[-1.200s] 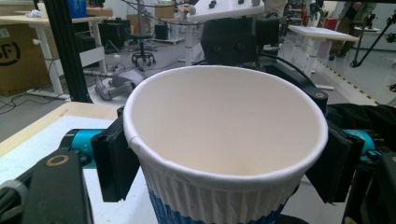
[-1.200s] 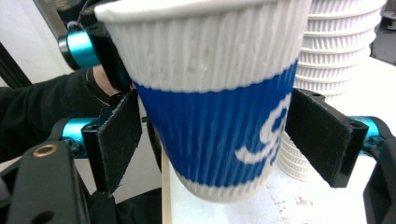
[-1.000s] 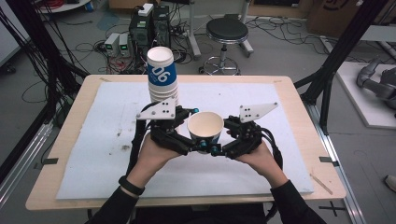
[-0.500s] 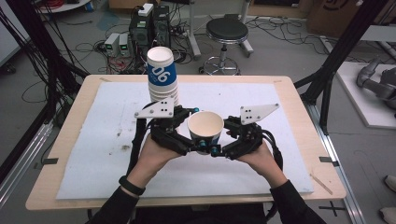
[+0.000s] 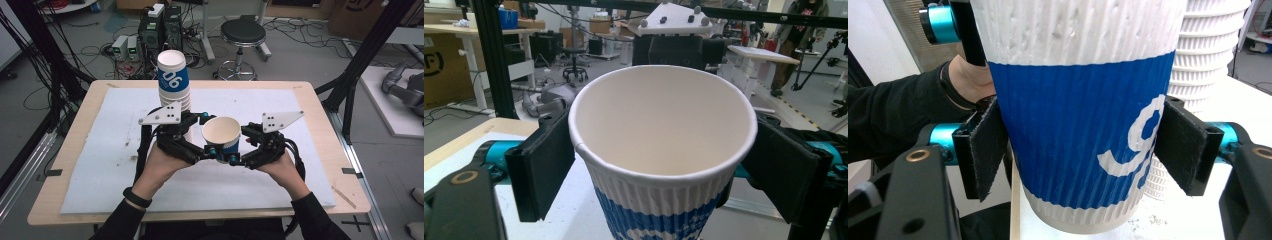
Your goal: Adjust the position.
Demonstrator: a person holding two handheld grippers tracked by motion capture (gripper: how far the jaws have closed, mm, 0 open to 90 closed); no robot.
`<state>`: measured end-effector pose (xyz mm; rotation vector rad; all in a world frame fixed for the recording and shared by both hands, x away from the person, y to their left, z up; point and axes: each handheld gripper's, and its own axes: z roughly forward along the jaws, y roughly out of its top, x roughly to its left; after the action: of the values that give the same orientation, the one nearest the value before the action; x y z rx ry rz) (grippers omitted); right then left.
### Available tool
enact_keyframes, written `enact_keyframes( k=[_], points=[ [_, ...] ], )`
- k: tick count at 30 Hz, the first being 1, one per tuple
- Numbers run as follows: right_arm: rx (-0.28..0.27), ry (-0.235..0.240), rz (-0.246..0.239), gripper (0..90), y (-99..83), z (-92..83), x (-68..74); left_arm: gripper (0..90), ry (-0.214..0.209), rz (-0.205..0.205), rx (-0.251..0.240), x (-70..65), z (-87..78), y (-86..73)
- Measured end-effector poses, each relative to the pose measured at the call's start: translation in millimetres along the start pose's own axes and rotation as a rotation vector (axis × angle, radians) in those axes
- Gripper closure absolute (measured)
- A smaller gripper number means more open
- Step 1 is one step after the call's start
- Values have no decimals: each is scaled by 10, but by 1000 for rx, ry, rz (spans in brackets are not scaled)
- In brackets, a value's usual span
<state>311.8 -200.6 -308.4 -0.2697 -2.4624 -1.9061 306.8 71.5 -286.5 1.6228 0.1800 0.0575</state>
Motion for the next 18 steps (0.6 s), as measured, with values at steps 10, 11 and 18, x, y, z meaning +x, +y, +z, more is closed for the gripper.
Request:
enact_keyframes(
  k=[10,11,18],
  points=[
    [-1,9,-3,268,-3,-15,-1,157,-9,3,-19,-3,-55,33],
    [-2,9,-3,268,-4,-21,-3,156,-8,6,-21,-3,-70,43],
    [-42,-1,6,268,7,-89,-24,156,6,19,-22,-13,-122,67]
  ],
)
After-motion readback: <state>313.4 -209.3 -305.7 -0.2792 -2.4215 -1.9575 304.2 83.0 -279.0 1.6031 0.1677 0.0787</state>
